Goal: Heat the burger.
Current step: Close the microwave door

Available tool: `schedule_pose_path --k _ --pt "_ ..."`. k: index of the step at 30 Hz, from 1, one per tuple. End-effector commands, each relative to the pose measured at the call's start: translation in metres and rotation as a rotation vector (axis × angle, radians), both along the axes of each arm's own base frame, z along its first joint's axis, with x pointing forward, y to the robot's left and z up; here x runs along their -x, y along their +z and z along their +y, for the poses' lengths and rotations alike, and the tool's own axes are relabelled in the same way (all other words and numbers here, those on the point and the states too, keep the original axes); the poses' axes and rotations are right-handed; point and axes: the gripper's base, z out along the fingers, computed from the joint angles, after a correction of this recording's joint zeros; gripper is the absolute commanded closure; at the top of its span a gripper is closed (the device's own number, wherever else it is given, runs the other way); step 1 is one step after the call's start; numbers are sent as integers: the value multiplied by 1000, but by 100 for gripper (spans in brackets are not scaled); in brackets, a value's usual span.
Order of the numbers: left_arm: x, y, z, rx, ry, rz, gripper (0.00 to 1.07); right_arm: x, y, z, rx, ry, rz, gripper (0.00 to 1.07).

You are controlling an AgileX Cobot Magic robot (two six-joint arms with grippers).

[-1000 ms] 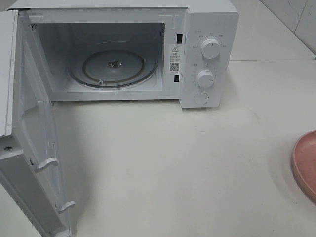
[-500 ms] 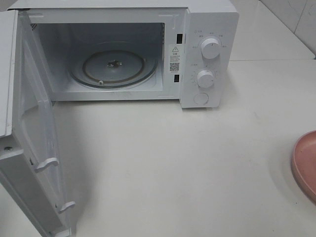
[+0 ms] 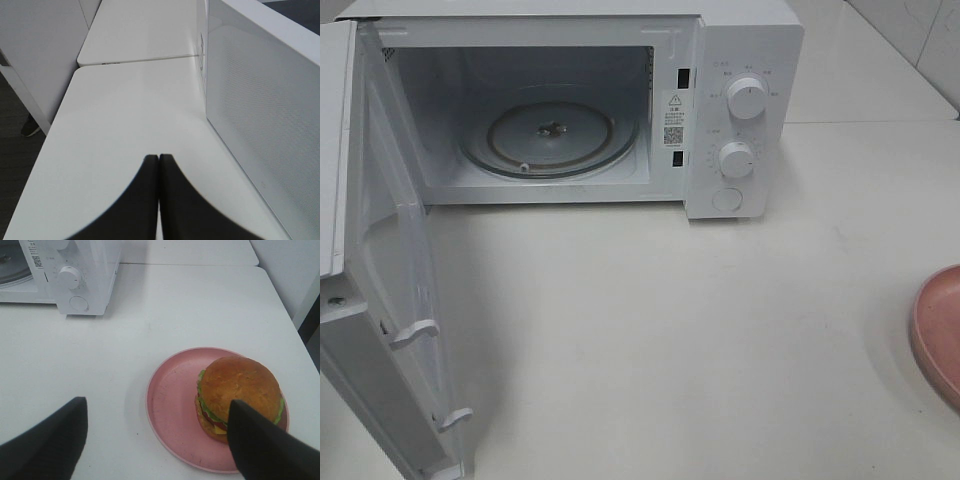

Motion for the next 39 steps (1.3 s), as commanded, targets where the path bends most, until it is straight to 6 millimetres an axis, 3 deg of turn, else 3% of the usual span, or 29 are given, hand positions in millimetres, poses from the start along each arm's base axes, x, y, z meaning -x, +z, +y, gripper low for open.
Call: schedule_pose_path --k 1,10,23,27,32,39 --pt "-9 -17 0 -4 -1 -21 106 3 0 0 0 1 -30 31" --pt "-31 -52 -2 18 -22 -159 106 3 0 0 0 1 -30 31" --pt "-64 -59 -3 30 -45 -285 106 3 0 0 0 1 -30 31" --pt "-72 -63 -10 48 -115 -300 106 3 0 0 0 1 -30 31" --pt "-84 -74 -28 78 -330 -276 106 3 0 0 0 1 -30 31" --pt "-94 -89 -39 171 -433 -232 106 3 0 0 0 1 -30 31"
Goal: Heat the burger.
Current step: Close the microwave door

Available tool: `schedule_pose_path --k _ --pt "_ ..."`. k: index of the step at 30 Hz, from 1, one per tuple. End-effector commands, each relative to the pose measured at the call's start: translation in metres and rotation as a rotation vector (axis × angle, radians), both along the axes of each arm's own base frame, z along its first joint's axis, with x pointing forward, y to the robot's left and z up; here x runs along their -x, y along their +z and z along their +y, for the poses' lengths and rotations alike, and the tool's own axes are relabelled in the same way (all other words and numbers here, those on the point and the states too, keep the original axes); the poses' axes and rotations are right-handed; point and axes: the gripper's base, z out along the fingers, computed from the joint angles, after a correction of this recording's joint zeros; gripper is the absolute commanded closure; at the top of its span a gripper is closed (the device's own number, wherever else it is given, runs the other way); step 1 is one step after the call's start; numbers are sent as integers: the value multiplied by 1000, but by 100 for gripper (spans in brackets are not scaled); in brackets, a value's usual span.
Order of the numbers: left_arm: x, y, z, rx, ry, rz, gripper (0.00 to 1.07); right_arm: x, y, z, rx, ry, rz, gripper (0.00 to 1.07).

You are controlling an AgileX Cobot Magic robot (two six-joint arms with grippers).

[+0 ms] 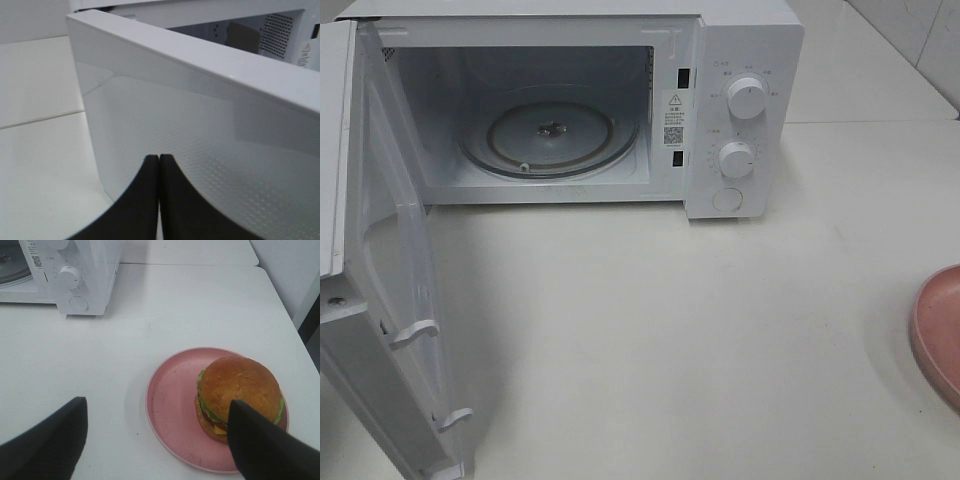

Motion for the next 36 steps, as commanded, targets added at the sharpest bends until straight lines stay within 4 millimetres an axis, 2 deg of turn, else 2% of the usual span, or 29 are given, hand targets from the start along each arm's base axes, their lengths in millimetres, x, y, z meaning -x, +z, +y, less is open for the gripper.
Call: schedule_pose_path --k 1,10,14,21,23,29,31,36 --pt "-7 -4 -9 71 -101 -28 106 3 0 0 0 1 -30 31" --pt "-25 -14 -14 115 -153 -3 106 3 0 0 0 1 -30 31" --pt "-37 -15 -27 99 -207 -3 106 3 0 0 0 1 -30 31" --pt "-50 -17 -40 124 -200 3 106 3 0 0 -1 0 -30 31" --pt "-62 -16 -53 138 -226 7 106 3 0 0 -1 0 -30 31" --pt "-72 -17 -64 145 -235 14 106 3 0 0 -1 0 -30 31" --pt "-80 -16 -76 148 -243 21 106 3 0 0 -1 0 -30 31" --pt "-89 -17 -88 161 -243 34 106 3 0 0 -1 0 -30 31"
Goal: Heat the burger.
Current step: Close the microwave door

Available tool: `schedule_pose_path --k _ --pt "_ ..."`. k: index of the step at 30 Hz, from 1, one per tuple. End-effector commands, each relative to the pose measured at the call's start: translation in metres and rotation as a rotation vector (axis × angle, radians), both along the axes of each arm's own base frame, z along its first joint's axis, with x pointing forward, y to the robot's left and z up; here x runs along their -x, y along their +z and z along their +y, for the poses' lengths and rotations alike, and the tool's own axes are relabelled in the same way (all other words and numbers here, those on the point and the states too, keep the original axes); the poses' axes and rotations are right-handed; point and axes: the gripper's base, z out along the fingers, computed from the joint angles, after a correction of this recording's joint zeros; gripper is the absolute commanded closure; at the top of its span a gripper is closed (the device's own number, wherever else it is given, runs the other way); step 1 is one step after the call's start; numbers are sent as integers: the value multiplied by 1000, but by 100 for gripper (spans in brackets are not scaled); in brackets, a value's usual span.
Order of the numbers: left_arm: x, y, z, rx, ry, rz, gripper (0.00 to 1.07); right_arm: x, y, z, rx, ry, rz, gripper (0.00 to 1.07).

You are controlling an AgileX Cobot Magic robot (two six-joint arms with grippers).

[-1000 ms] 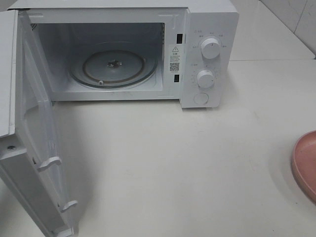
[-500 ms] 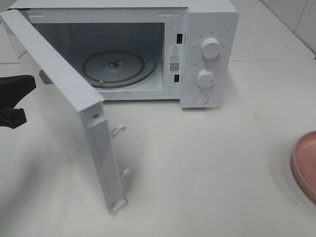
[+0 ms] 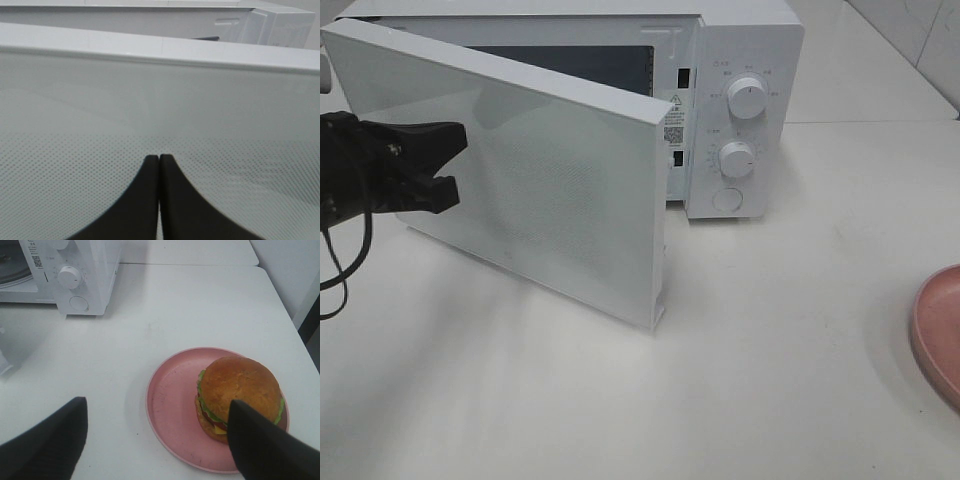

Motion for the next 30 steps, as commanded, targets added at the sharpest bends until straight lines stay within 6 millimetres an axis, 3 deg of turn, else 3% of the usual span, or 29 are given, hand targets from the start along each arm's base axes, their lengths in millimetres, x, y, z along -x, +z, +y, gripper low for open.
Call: schedule_pose_path --k 1,5,20,22,30 --pt "-3 1 -5 9 8 6 106 3 0 0 -1 0 -30 31" --pt "-13 1 -26 -2 -4 8 106 3 0 0 -1 0 -30 31" --pt "-39 -1 -67 -5 30 25 106 3 0 0 -1 0 -30 31" --pt "-50 -2 -81 -2 32 43 106 3 0 0 -1 0 -30 31" --pt "-69 -3 -101 3 30 48 106 3 0 0 -1 0 -30 31"
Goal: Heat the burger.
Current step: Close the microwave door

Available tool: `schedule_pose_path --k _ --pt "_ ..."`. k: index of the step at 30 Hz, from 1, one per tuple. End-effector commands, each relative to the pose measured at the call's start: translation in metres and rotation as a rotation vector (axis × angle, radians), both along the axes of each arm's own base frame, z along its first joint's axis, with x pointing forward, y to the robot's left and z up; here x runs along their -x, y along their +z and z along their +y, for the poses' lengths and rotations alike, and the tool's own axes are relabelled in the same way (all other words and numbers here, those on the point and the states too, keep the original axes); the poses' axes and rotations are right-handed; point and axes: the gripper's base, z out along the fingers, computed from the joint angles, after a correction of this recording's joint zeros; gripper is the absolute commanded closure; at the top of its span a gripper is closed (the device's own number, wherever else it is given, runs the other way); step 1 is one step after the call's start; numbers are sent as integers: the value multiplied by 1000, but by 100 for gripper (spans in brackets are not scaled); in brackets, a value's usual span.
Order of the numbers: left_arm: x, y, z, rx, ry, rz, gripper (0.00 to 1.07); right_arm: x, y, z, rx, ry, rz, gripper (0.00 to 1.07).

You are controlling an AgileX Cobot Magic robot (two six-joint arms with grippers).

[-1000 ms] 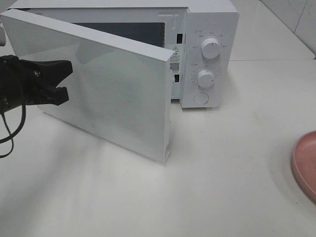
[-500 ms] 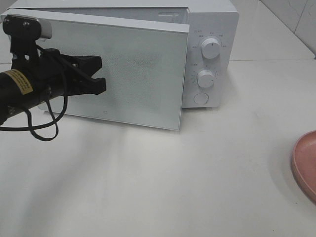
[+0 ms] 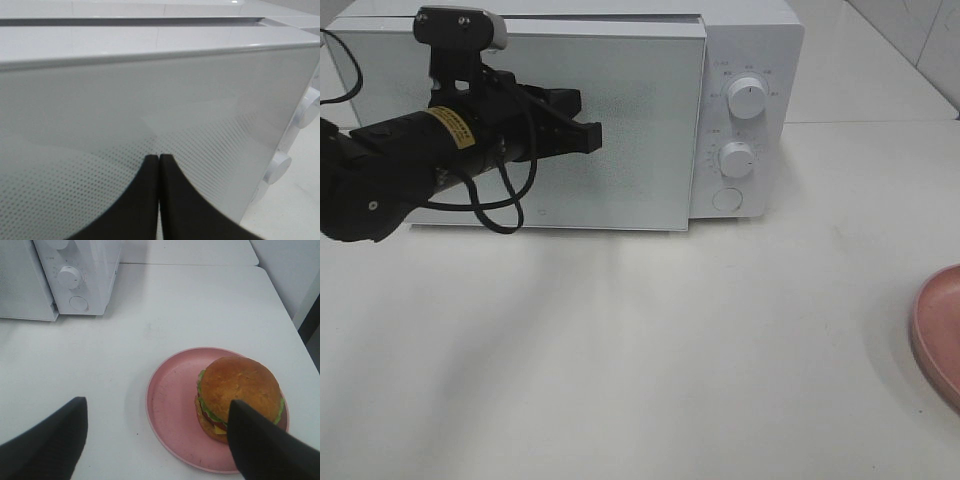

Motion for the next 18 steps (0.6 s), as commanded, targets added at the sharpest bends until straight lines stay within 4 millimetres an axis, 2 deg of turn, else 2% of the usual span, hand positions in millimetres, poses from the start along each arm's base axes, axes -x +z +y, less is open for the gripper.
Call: schedule_pose_path --k 1,5,18 --pt "-6 2 -7 4 7 5 106 3 0 0 -1 0 -30 31" --pt "-18 5 -16 19 4 -17 106 3 0 0 -1 0 -30 31" --pt "-46 4 -23 12 103 -18 106 3 0 0 0 1 -30 31"
